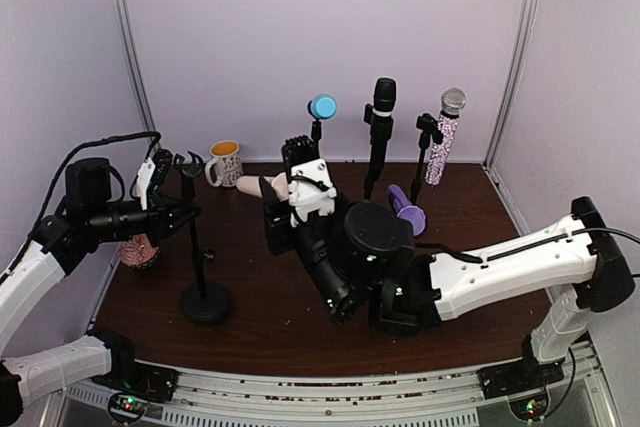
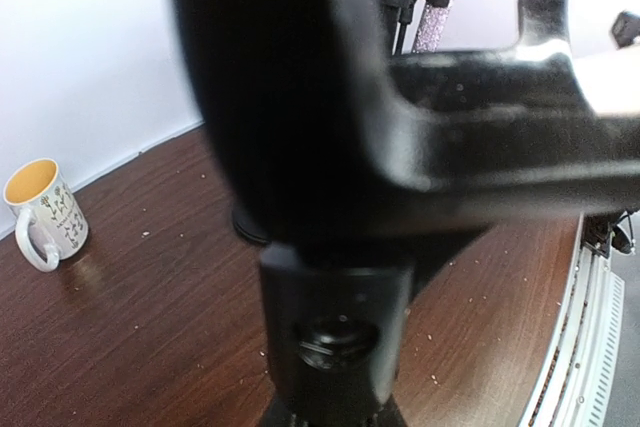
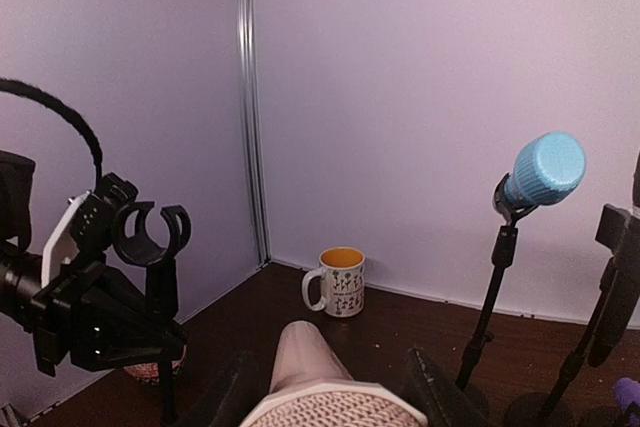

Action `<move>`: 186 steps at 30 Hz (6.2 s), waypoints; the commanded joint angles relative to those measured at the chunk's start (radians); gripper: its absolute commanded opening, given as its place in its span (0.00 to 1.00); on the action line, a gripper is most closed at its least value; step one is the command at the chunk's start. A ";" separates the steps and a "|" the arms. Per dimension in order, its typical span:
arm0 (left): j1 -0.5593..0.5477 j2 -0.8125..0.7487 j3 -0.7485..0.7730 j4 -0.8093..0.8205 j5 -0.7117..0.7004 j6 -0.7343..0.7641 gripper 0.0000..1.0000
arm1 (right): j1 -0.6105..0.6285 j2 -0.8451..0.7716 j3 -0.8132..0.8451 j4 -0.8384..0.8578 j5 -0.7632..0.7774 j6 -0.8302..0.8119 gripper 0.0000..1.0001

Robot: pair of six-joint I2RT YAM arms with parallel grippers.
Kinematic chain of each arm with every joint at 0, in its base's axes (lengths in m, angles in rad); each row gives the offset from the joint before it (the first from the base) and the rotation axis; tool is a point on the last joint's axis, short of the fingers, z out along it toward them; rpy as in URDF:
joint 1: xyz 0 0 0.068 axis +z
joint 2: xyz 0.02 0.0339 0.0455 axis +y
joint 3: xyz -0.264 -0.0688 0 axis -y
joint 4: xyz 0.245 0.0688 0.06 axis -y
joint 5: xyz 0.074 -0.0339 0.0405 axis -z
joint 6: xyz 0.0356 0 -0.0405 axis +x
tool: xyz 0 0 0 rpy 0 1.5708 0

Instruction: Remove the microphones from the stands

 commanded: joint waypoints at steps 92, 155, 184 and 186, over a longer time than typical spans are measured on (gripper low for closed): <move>-0.019 0.022 -0.010 0.225 0.233 0.129 0.00 | -0.423 0.719 0.658 -1.010 -0.604 1.305 0.99; -0.010 0.369 0.122 0.571 0.042 0.124 0.00 | -0.309 -0.036 -0.277 -0.487 -0.490 0.903 0.64; -0.017 0.106 -0.170 0.523 0.219 0.072 0.01 | -0.274 0.247 0.079 -0.357 -1.177 0.879 0.67; -0.017 0.097 -0.186 0.507 0.217 0.094 0.02 | -0.283 0.260 0.073 -0.343 -1.223 0.900 0.67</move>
